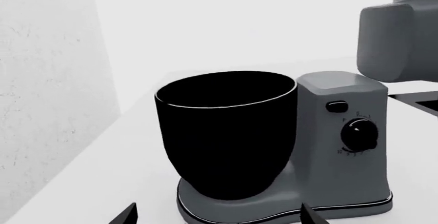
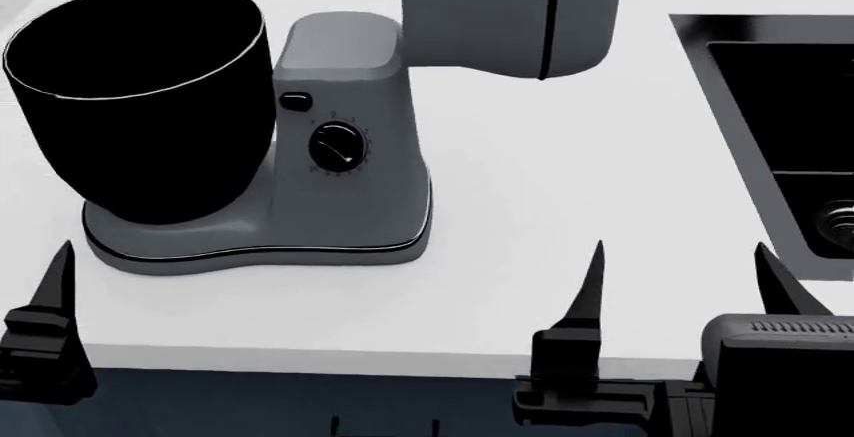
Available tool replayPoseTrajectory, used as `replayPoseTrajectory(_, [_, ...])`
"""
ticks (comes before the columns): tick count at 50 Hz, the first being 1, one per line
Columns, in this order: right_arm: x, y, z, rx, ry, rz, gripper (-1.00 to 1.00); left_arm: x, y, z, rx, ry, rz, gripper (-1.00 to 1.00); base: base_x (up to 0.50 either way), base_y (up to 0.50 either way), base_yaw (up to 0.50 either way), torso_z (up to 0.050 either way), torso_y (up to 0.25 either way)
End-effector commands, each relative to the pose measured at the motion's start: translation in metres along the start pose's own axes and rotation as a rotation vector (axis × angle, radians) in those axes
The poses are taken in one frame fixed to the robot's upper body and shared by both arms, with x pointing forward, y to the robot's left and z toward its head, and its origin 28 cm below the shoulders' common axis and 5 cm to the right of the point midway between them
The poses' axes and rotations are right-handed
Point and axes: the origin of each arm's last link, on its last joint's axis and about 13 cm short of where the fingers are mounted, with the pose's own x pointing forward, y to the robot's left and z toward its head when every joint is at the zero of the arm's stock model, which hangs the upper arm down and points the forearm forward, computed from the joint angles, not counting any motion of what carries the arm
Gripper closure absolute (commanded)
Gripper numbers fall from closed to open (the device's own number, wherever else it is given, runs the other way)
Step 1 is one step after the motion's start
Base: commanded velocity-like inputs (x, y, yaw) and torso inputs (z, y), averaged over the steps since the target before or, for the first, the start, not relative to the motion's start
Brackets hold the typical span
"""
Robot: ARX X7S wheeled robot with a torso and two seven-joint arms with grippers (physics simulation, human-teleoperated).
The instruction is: Close the stand mixer head.
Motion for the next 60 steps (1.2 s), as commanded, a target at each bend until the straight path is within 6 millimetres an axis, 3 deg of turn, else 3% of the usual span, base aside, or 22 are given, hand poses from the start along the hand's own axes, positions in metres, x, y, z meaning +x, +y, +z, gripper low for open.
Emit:
replayPoseTrajectory(1, [-0.003, -0.002, 0.005, -0.005, -0.016, -0.004, -1.0, -0.003, 0.0, 0.005, 0.007, -0.006, -0.003, -1.0, 0.29, 0.5, 0.0, 0.0, 0.0])
replayPoseTrajectory(15, [-0.007, -0.007, 0.008, -0.01, -0.031, -0.029, -1.0, -0.007, 0.0, 0.012, -0.006, -0.023, -0.006, -1.0, 0.29, 0.44, 0.0, 0.0, 0.0])
replayPoseTrajectory(24, [-0.013, -0.017, 0.015, -0.025, -0.046, -0.094, -1.0, -0.009, -0.001, 0.016, -0.015, -0.031, -0.017, -1.0, 0.1, 0.04, 0.0, 0.0, 0.0])
replayPoseTrajectory(43, [-0.015, -0.018, 0.014, -0.056, -0.028, -0.095, -1.0, -0.011, 0.001, 0.019, -0.02, -0.036, -0.01, -1.0, 0.26, -0.02, 0.0, 0.0, 0.001])
replayPoseTrajectory(48, [-0.023, -0.024, 0.027, -0.071, -0.048, -0.133, -1.0, -0.013, 0.0, 0.022, -0.012, -0.04, -0.018, -1.0, 0.0, 0.0, 0.0, 0.0, 0.0])
replayPoseTrajectory(53, [-0.04, -0.039, 0.054, -0.054, -0.114, -0.192, -1.0, -0.013, 0.003, 0.02, -0.015, -0.028, -0.009, -1.0, 0.0, 0.0, 0.0, 0.0, 0.0])
replayPoseTrajectory(60, [-0.034, -0.054, 0.098, -0.057, -0.187, -0.219, -1.0, -0.013, 0.001, 0.02, -0.019, -0.025, -0.004, -1.0, 0.0, 0.0, 0.0, 0.0, 0.0])
